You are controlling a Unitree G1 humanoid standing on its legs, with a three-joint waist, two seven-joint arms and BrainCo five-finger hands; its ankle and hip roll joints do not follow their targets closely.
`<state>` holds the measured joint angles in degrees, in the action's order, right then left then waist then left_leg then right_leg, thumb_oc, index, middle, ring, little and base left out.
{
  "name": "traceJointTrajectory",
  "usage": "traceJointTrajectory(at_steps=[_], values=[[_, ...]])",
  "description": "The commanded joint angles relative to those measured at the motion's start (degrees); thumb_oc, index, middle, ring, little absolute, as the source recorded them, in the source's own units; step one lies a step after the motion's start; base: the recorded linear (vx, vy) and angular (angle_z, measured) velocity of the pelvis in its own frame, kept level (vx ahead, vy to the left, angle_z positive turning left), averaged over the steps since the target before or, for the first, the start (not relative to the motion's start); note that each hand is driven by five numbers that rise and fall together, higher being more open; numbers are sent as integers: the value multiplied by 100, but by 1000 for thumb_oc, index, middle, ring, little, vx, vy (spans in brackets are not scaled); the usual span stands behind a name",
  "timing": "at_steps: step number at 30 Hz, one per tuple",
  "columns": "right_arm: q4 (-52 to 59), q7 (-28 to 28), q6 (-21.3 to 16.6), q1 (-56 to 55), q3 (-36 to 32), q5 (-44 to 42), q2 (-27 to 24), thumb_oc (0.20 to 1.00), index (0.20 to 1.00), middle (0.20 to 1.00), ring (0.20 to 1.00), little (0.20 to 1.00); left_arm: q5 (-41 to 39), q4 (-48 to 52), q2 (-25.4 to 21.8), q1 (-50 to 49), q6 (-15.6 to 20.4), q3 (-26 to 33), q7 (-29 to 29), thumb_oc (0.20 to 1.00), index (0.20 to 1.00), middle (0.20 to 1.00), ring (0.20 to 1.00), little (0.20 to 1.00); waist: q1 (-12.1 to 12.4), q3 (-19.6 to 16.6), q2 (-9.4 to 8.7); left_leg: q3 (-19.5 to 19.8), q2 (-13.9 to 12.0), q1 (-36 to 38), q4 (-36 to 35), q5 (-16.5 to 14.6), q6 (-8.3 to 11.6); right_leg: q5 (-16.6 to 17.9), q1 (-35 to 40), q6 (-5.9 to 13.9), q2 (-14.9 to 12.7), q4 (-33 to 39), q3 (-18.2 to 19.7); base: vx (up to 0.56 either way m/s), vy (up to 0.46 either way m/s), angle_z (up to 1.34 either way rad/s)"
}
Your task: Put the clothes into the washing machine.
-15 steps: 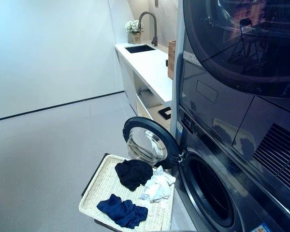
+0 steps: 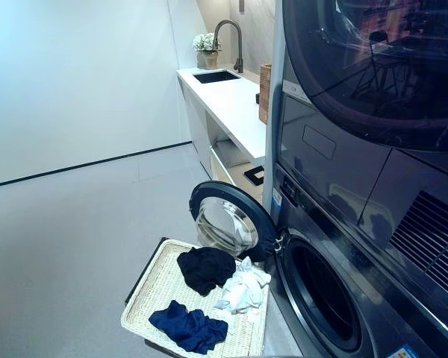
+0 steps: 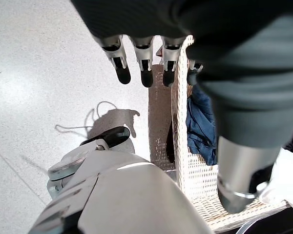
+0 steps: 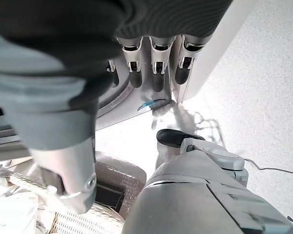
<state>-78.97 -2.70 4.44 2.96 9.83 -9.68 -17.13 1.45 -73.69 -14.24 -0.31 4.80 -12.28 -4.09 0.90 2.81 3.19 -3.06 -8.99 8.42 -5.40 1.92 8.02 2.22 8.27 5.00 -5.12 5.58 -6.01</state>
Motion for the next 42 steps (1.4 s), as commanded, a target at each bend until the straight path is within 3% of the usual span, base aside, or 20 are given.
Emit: traceJointTrajectory(at_steps=[1,17,25,34,42], values=[[-279,27,-16,467,-81,71,74,1000,1000,1000,1000,1000,-44,-322,-113,552,94,-60,58,1000,1000,1000,1000,1000,128,258,-302,-57,22,181,40,-154,-234,108,-25,274,-524,-58,64,0,0,0],[-240,21,12,452,-65,66,79,1000,1000,1000,1000,1000,-124,-287,-102,538,72,-59,40,1000,1000,1000,1000,1000,125,296,-293,-52,15,173,40,-139,-227,116,-43,270,-513,-58,64,8,0,0],[-62,31,-47,533,-48,-270,22,1000,1000,1000,1000,1000,-522,-101,-125,653,104,-97,125,1000,1000,1000,1000,1000,112,543,-276,-104,-12,-43,40,-56,-218,199,-288,263,-479,-62,76,25,1,-1],[517,361,-411,1534,132,-927,-203,1000,1000,1000,1000,1000,-1861,570,-297,1697,1065,-310,906,1000,1000,1000,1000,1000,105,1685,-227,220,209,-1213,40,177,-347,518,-1487,225,-382,-150,269,-145,-2,0],[580,348,-360,2462,70,-1268,-785,1000,1000,1000,1000,1000,-2008,1303,-809,2507,1682,-191,1900,1000,1000,1000,1000,1000,172,2408,-166,344,349,-2055,40,419,-367,581,-2531,264,-436,-654,187,-82,13,5]])
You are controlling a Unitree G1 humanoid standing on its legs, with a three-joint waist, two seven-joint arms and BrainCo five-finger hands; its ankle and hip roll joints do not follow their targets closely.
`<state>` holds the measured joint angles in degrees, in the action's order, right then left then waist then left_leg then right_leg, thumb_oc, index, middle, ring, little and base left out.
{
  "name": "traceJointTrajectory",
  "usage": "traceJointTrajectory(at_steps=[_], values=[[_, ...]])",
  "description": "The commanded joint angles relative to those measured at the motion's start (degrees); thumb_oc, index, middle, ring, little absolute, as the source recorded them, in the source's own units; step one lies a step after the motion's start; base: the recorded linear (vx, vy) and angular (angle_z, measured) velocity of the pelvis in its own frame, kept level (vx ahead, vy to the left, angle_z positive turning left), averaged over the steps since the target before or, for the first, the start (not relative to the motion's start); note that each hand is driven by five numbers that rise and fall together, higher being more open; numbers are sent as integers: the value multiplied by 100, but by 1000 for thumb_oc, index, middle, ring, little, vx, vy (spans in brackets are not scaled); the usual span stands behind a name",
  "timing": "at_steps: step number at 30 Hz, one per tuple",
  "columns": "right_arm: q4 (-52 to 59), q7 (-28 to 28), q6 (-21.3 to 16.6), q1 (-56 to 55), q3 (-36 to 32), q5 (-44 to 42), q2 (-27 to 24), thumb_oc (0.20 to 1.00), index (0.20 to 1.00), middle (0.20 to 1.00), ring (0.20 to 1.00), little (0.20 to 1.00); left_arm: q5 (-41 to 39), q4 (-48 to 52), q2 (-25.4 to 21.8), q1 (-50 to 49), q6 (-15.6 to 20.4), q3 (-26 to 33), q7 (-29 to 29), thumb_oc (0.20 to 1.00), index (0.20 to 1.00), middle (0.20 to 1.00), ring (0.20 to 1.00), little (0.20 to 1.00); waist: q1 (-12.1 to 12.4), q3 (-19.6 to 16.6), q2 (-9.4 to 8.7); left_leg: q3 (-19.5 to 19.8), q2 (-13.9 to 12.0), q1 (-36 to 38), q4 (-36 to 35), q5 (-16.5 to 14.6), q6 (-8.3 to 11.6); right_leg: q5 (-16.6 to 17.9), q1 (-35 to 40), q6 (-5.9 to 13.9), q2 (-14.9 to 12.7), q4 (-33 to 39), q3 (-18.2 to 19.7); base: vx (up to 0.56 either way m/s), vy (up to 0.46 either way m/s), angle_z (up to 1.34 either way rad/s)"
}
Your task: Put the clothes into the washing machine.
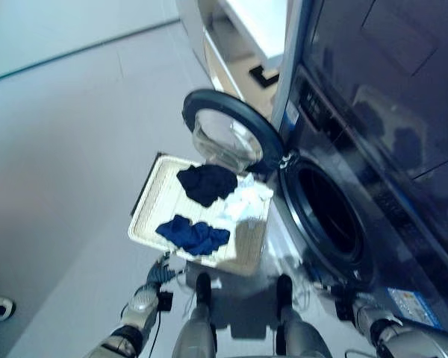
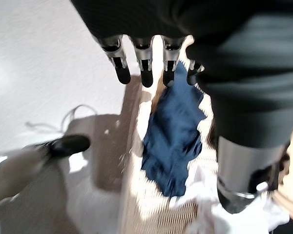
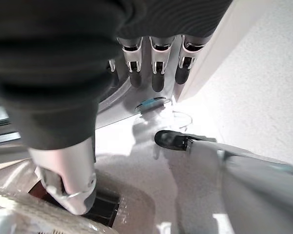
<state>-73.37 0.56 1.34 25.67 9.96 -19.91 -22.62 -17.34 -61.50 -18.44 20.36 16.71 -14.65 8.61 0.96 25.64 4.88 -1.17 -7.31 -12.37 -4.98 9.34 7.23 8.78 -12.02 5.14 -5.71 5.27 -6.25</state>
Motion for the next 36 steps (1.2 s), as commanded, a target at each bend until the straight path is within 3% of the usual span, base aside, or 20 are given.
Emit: traceJointTrajectory(at_steps=[1,6,11,17,20,24,36], values=[[36,19,-66,261,65,-300,-290,1000,1000,1000,1000,1000,-105,193,-449,515,544,68,777,1000,1000,1000,1000,1000,181,201,-338,175,197,-73,41,-298,-283,-78,-614,255,-385,-701,195,-101,-10,3],[305,-32,-343,484,140,-431,-498,1000,1000,1000,1000,1000,768,893,-816,884,764,258,2002,1000,1000,1000,1000,1000,262,416,-486,401,357,-1182,952,-399,-256,-116,-1564,285,-477,-1305,112,-102,-69,3],[809,-114,-696,582,376,-570,-565,1000,1000,1000,1000,1000,2318,1334,-1148,1248,815,82,3371,1000,1000,1000,1000,1000,223,416,-584,502,475,-2308,1722,-514,-257,-187,-2567,283,-437,-1875,86,-71,-41,12],[1210,-111,-850,672,548,-573,-644,1000,1000,1000,1000,1000,3736,1553,-1421,1714,725,-330,4240,1000,1000,1000,1000,1000,145,416,-583,524,544,-3074,2148,-583,-264,-218,-3302,265,-375,-2218,80,-34,2,2],[1287,-124,-912,715,601,-590,-671,1000,1000,1000,1000,1000,4115,1488,-1541,1910,655,-503,4321,1000,1000,1000,1000,1000,109,416,-582,536,547,-3295,2295,-605,-264,-234,-3509,256,-354,-2346,86,-8,9,-1],[1614,-59,-866,830,680,-698,-849,1000,1000,1000,1000,1000,4697,1254,-1876,2392,340,-1149,3933,1000,1000,1000,1000,1000,14,416,-569,545,512,-3701,2523,-635,-246,-255,-3916,259,-299,-2549,134,0,0,0],[1661,-167,-982,1330,962,-877,-1202,1000,1000,1000,1000,1000,4496,588,-2239,3248,23,-2259,3215,1000,1000,1000,1000,1000,-192,416,-564,521,429,-4276,2741,-614,-196,-179,-4499,248,-225,-2672,243,4,21,-3]])
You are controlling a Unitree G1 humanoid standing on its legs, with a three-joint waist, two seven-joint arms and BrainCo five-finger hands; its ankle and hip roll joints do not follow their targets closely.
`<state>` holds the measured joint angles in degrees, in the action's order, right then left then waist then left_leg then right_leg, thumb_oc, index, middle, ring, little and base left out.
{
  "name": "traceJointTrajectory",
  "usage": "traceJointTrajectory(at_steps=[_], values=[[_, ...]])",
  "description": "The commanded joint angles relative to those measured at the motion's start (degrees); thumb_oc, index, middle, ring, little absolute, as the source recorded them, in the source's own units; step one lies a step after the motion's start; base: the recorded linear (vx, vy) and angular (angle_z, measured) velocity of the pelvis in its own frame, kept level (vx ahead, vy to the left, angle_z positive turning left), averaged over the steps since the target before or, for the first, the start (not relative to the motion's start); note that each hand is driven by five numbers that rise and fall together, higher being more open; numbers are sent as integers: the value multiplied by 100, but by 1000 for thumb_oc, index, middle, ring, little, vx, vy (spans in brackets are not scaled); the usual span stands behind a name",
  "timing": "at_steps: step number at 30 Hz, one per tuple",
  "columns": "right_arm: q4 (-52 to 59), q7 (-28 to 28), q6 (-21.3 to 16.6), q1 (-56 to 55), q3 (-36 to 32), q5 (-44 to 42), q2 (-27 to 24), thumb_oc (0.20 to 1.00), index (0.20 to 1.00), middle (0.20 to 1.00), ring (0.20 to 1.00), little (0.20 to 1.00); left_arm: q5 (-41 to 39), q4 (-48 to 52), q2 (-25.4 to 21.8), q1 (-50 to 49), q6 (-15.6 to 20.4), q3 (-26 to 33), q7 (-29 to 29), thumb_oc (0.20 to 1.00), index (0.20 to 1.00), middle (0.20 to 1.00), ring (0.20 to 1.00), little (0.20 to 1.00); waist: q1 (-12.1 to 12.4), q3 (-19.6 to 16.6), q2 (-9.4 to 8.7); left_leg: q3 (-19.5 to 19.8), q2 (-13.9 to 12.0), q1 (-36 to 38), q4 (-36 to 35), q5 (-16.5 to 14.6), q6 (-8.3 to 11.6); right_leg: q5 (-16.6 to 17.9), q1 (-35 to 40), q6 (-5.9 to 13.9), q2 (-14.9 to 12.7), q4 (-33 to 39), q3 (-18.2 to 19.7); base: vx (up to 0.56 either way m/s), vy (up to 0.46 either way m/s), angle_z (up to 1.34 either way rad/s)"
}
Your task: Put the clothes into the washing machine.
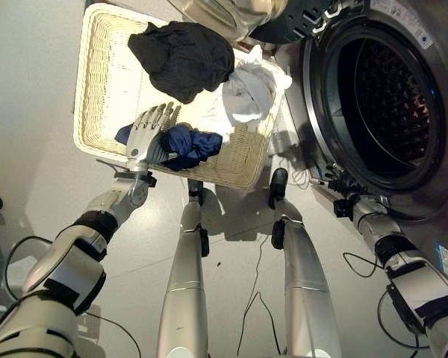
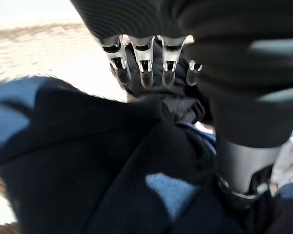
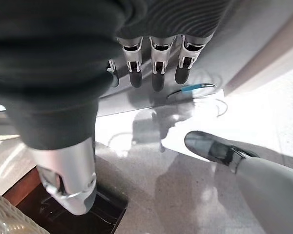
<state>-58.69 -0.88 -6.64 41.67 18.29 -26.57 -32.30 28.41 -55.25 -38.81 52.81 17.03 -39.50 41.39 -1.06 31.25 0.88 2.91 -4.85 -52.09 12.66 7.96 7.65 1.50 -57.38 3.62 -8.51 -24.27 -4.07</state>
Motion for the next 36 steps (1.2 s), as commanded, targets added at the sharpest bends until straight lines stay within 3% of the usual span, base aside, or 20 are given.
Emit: traceJointTrajectory(at_steps=[1,11,27,32,33,34,36], values=[[217,-42,-163,-221,152,-227,-276,1000,1000,1000,1000,1000,-134,-94,-212,90,-46,144,-97,1000,1000,1000,1000,1000,-11,-145,-164,106,183,-353,980,-473,-230,549,-16,396,69,275,34,12,30,-2],[204,-1,-215,-46,283,-302,-296,1000,1000,1000,1000,1000,-615,-458,-178,323,-545,-68,-1043,1000,1000,1000,1000,1000,-58,-145,-169,117,212,-566,1018,-454,-202,542,-224,384,113,224,32,0,0,0],[64,81,-179,255,382,-337,-237,1000,1000,1000,1000,1000,-1025,-1091,86,296,-1714,-95,-2787,1000,1000,1000,1000,1000,-75,-145,-208,131,219,-600,866,-369,-213,586,-257,384,167,316,-6,0,0,0],[-27,59,-197,347,399,-330,-216,1000,1000,1000,1000,1000,-1008,-1259,136,386,-1835,-276,-3413,1000,1000,1000,1000,1000,-96,-145,-210,124,221,-574,829,-356,-215,615,-232,393,182,364,-3,0,0,0],[-30,57,-192,355,399,-330,-216,1000,1000,1000,1000,1000,-1012,-1264,140,388,-1832,-289,-3444,743,743,743,743,743,-97,-145,-209,122,221,-569,825,-356,-216,616,-229,393,183,366,-3,0,0,0],[-51,61,-179,398,408,-327,-208,1000,1000,1000,1000,1000,-998,-1302,168,408,-1807,-340,-3607,200,200,200,200,200,-103,-145,-205,109,216,-555,817,-355,-226,621,-224,393,187,365,4,0,0,0],[-80,56,-185,440,430,-341,-203,1000,1000,1000,1000,1000,-1057,-1329,184,448,-1778,-409,-3695,200,200,200,200,200,-111,-145,-210,104,215,-550,812,-352,-229,632,-219,399,189,383,1,0,0,0]])
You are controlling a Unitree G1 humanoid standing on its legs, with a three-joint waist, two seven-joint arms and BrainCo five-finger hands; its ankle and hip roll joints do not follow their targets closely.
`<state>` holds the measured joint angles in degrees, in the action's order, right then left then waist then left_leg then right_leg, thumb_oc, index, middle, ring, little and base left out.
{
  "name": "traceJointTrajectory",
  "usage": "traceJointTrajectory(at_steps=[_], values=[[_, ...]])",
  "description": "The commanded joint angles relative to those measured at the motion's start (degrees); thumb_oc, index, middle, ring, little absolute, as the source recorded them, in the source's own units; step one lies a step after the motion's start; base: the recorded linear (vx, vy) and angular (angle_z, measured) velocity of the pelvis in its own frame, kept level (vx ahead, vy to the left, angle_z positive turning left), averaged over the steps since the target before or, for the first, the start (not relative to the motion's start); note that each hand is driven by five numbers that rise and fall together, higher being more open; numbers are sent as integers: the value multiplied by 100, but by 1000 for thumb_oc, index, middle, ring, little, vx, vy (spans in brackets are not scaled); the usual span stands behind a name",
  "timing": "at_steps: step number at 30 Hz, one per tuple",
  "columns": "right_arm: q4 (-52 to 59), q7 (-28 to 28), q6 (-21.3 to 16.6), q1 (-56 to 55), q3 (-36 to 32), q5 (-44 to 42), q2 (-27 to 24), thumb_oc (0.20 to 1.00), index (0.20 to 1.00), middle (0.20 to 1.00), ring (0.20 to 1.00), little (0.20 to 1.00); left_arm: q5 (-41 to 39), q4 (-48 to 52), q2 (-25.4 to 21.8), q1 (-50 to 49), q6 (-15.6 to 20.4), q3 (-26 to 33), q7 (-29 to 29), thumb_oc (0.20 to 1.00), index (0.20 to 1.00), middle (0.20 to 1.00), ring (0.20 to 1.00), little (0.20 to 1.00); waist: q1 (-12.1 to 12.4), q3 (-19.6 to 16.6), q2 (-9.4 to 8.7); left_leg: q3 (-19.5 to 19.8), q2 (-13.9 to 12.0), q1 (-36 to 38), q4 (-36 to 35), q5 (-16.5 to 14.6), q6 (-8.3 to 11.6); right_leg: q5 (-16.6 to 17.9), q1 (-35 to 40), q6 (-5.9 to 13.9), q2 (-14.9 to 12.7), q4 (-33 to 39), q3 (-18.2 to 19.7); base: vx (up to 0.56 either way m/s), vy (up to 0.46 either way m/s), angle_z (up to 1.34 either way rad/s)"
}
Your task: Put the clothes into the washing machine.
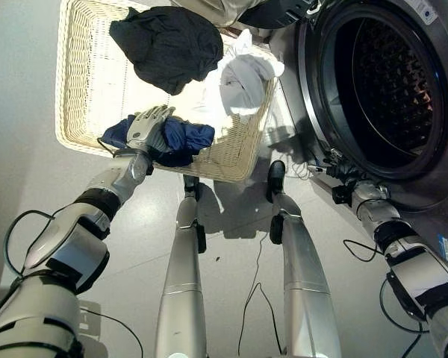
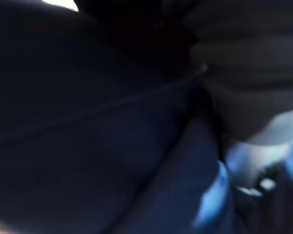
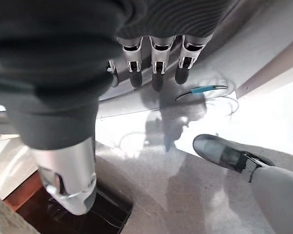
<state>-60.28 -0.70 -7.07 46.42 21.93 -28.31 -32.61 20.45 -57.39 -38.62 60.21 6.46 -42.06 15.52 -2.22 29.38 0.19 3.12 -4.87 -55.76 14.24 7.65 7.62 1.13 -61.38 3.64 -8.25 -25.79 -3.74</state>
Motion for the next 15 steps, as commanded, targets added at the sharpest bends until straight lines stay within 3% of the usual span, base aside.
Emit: traceJointTrajectory(at_steps=[1,15], values=[[52,19,-155,-12,74,-165,-181,1000,1000,1000,1000,1000,-301,-1130,174,-270,-673,-184,-1133,200,200,200,200,200,2,41,-142,74,213,-173,638,-319,-229,670,192,399,162,551,-39,0,0,0],[61,55,-171,31,92,-219,-204,1000,1000,1000,1000,1000,-529,-990,61,-181,-500,-147,-912,200,200,200,200,200,35,41,-107,62,228,-131,585,-297,-226,681,227,407,143,590,-65,0,0,0]])
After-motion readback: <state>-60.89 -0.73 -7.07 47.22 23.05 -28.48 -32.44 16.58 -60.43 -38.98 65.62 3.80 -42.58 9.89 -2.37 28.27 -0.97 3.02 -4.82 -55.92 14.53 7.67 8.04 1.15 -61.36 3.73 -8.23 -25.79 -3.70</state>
